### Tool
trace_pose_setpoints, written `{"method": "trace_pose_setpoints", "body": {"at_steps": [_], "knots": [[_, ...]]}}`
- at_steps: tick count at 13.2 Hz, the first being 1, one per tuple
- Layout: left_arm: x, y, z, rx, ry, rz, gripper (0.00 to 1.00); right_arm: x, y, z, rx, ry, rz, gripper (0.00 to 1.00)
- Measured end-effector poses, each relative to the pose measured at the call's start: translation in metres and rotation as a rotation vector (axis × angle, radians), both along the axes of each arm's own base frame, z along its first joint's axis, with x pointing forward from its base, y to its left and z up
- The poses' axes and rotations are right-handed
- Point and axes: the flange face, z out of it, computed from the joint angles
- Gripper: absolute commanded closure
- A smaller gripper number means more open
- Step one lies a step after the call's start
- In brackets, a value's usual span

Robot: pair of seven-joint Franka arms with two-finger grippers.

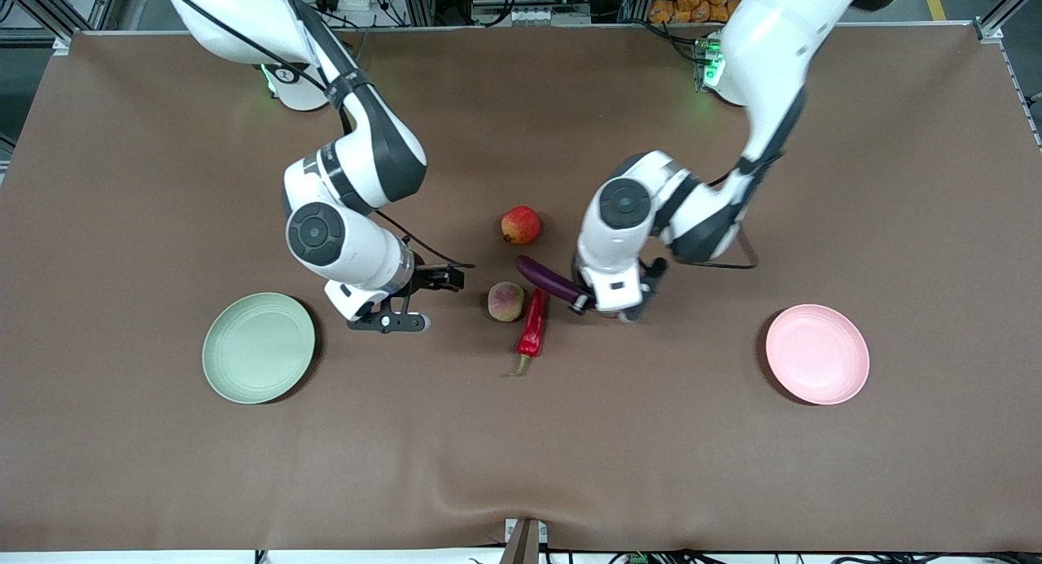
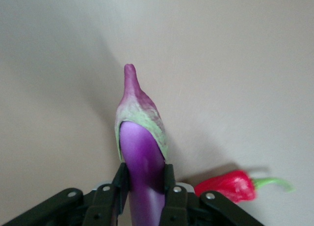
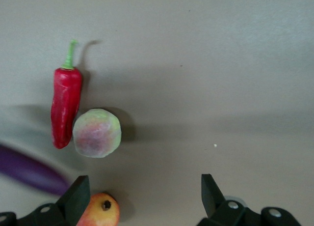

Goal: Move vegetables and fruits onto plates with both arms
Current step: 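Carry the eggplant to the pink plate while the right gripper grasps the peach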

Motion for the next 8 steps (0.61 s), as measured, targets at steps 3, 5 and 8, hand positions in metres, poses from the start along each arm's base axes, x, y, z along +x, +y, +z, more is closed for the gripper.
{"method": "trace_pose_setpoints", "body": {"at_steps": [3,5,8], "knots": [[0.024,0.064,0.077,0.017,0.046,-0.066,1.0,-0.013,0.033,-0.015,0.001,-0.015,-0.024,0.0],[0.042,0.123,0.088,0.038,0.083,-0.14,1.0,-0.024,0.055,-0.028,0.001,-0.025,-0.029,0.0],[0.07,0.215,0.072,0.037,0.124,-0.246,1.0,-0.033,0.078,-0.056,0.005,-0.046,-0.045,0.0]]}}
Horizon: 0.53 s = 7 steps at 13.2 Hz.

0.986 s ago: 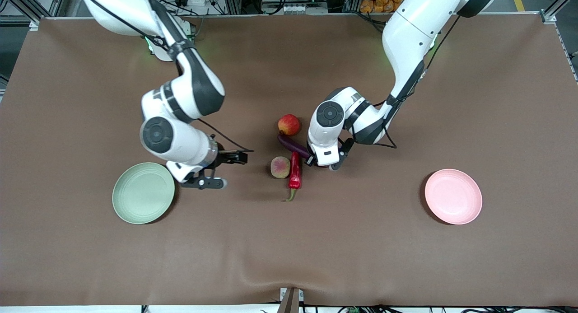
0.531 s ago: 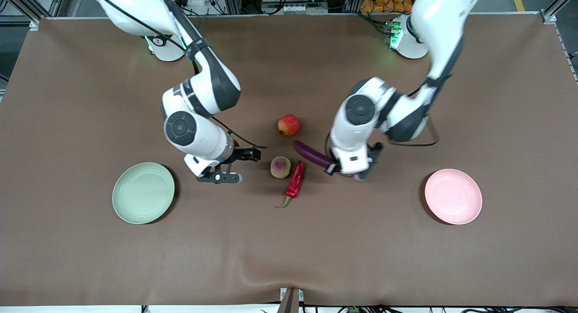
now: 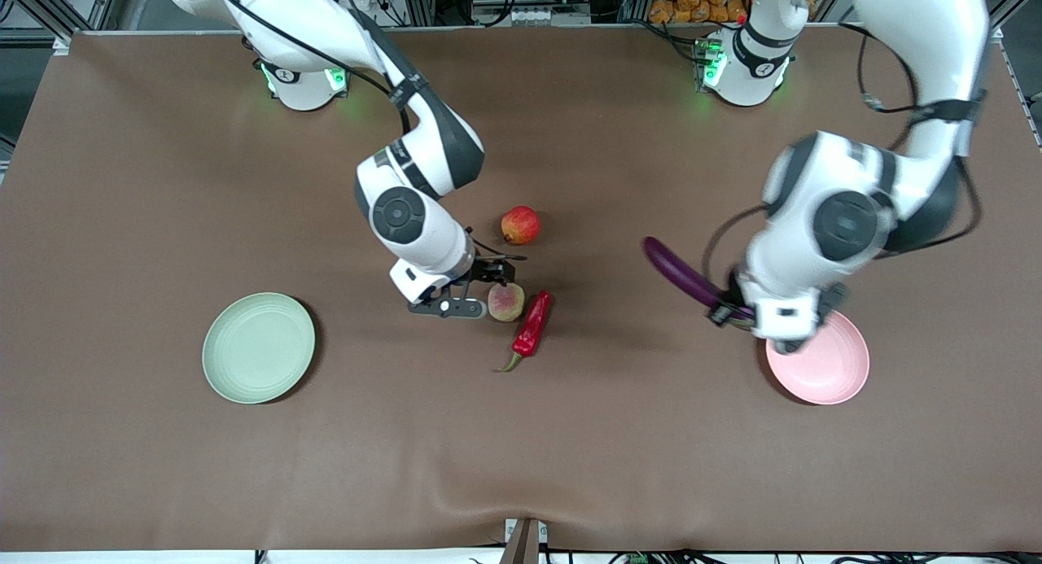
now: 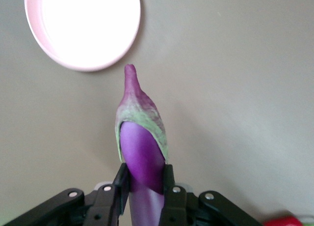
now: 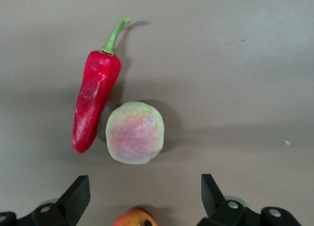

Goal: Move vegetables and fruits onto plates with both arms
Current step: 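Carry the eggplant to the pink plate while the right gripper grasps the peach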

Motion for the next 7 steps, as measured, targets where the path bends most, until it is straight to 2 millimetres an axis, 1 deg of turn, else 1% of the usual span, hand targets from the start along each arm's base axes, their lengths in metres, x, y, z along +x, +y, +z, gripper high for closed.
{"method": "trace_pose_setpoints", "body": {"at_steps": [2,4,6,7], "knots": [[0.014,0.059,-0.017,-0.015,0.026,-0.063,1.0,0.001,0.004,-0.019,-0.001,-0.008,-0.008,0.0],[0.024,0.107,-0.04,-0.04,0.037,-0.113,1.0,0.004,0.004,-0.03,-0.001,-0.013,-0.036,0.0],[0.035,0.144,-0.066,-0.064,0.012,-0.116,1.0,0.007,0.005,-0.04,0.002,-0.022,-0.072,0.0],[0.04,0.154,-0.08,-0.074,0.001,-0.118,1.0,0.007,0.007,-0.045,0.005,-0.028,-0.08,0.0]]}}
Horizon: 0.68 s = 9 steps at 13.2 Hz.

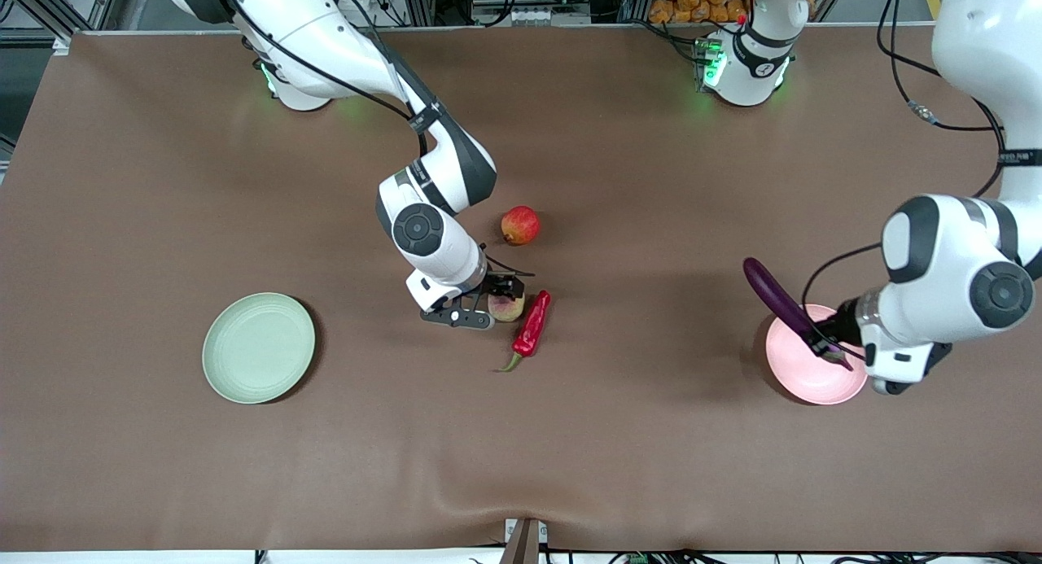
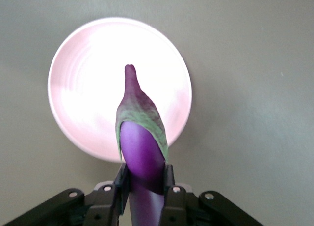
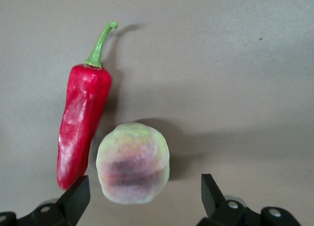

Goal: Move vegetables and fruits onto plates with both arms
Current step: 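Carry the eggplant to the pink plate while the right gripper grasps the peach, then release the eggplant on the pink plate while the right gripper carries the peach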

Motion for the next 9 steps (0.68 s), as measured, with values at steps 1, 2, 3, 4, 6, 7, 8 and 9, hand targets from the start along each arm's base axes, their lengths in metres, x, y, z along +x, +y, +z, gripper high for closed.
{"method": "trace_pose_setpoints", "body": {"at_steps": [1,2,3,4,6,7,8,9], "knots": [[0.005,0.007,-0.015,-0.011,-0.009,-0.004,1.0,0.0,0.003,-0.005,0.003,-0.006,-0.014,0.0],[0.01,0.013,-0.03,-0.022,-0.02,-0.013,1.0,0.0,0.006,-0.01,0.007,-0.012,-0.034,0.0],[0.014,0.021,-0.044,-0.033,-0.035,-0.03,1.0,0.0,0.009,-0.014,0.01,-0.016,-0.05,0.0],[0.018,0.033,-0.055,-0.042,-0.048,-0.053,1.0,-0.001,0.011,-0.018,0.011,-0.018,-0.056,0.0],[0.02,0.054,-0.07,-0.053,-0.057,-0.073,1.0,-0.005,0.016,-0.025,0.008,-0.013,-0.055,0.0],[0.021,0.06,-0.075,-0.056,-0.061,-0.074,1.0,-0.007,0.018,-0.026,0.007,-0.013,-0.053,0.15],[0.021,0.064,-0.078,-0.057,-0.061,-0.073,1.0,-0.008,0.019,-0.027,0.007,-0.013,-0.051,0.3],[0.021,0.066,-0.081,-0.055,-0.062,-0.07,0.69,-0.008,0.02,-0.026,0.008,-0.014,-0.051,0.4]]}}
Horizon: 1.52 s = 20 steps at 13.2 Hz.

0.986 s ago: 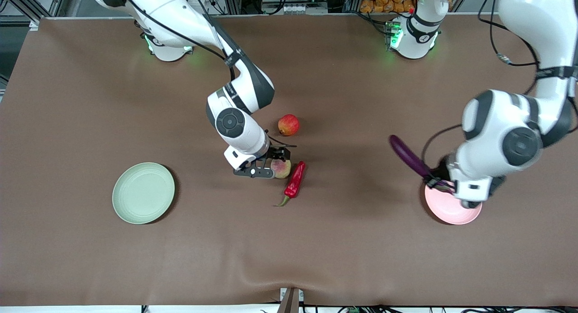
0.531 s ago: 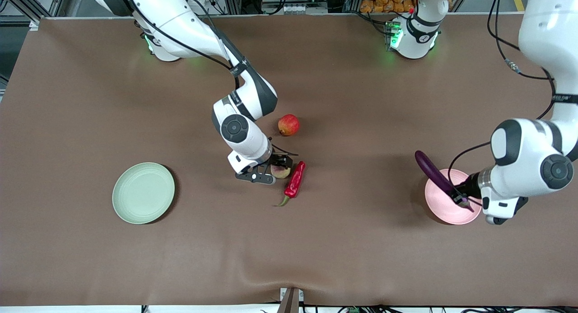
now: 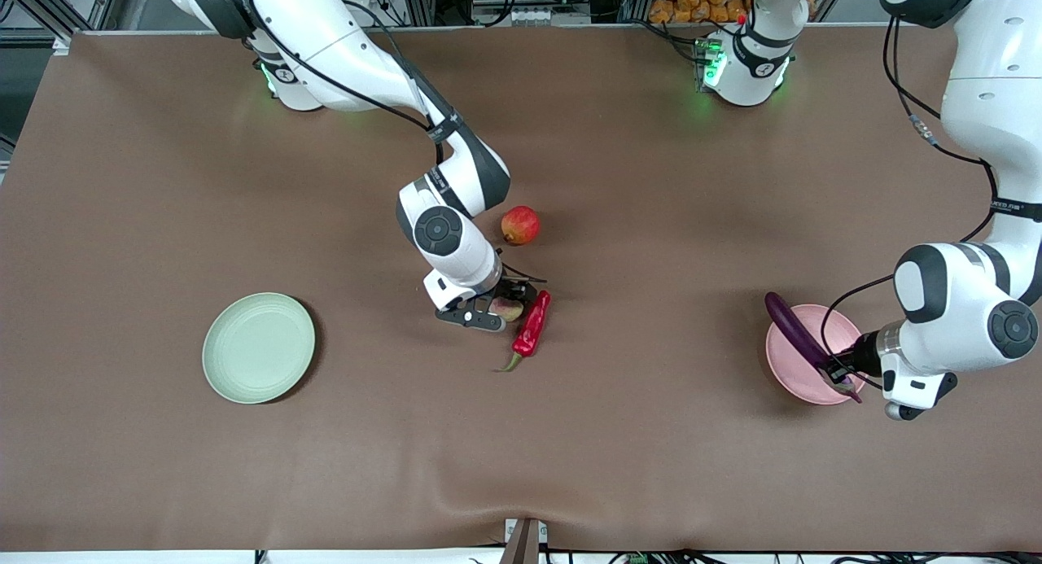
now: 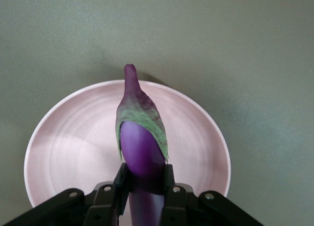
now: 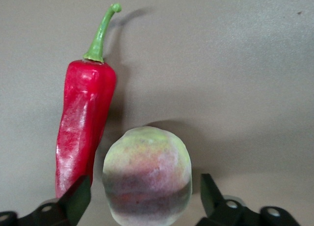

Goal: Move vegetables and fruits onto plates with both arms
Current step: 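Release the eggplant on the pink plate while the right gripper carries the peach, then grasp the chili with the left gripper while the right gripper releases the peach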

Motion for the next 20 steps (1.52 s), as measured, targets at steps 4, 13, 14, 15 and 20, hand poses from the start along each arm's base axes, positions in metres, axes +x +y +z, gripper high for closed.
{"method": "trace_pose_setpoints", "body": {"at_steps": [4,13,14,15,20], "knots": [[0.002,0.004,-0.007,0.001,-0.016,-0.001,0.0,0.009,-0.006,0.005,0.0,-0.015,-0.014,0.45],[0.011,-0.132,0.055,-0.07,-0.036,0.195,0.0,0.102,-0.195,0.103,-0.024,0.058,0.001,0.37],[0.007,-0.164,0.057,-0.073,-0.029,0.196,0.0,0.106,-0.221,0.111,-0.023,0.066,0.018,0.37],[0.001,-0.194,0.057,-0.074,-0.022,0.186,0.0,0.108,-0.242,0.113,-0.022,0.072,0.036,0.38],[-0.033,-0.332,0.068,-0.046,-0.075,-0.068,0.0,0.08,-0.329,0.079,-0.044,0.096,0.152,0.39]]}}
